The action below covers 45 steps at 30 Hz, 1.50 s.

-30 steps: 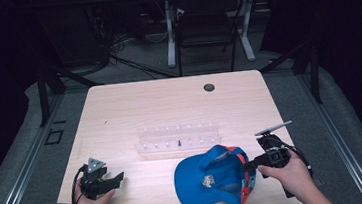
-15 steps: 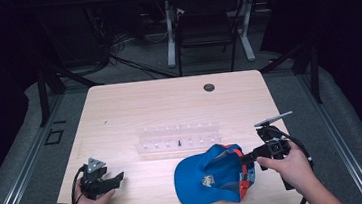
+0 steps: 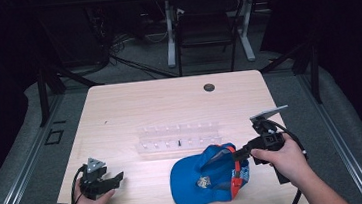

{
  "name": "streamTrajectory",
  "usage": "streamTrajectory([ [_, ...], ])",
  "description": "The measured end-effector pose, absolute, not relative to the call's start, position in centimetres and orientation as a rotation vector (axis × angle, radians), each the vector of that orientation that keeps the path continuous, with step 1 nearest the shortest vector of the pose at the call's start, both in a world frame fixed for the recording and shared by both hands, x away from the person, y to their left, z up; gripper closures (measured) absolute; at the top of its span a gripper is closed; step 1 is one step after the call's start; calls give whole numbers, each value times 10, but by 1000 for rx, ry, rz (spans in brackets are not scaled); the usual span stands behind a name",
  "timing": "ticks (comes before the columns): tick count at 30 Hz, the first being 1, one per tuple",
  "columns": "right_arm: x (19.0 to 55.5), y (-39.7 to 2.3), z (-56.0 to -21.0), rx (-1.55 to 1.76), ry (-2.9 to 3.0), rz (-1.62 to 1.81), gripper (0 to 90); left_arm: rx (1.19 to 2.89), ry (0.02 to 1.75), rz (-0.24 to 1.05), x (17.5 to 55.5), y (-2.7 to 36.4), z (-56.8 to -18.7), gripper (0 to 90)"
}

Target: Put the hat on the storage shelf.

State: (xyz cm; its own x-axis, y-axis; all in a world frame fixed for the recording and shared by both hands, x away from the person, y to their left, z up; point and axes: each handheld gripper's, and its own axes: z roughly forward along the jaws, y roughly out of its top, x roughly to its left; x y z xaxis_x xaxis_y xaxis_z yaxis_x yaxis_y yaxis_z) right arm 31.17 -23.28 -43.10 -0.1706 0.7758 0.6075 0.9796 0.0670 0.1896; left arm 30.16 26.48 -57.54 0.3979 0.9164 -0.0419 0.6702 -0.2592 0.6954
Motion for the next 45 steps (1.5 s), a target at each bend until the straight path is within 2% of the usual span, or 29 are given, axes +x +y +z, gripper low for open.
streamTrajectory([
  [45, 329, -203, -362, -1521, -1788, -998, 773, 2014, 1348, 503, 302, 266, -575, 301],
])
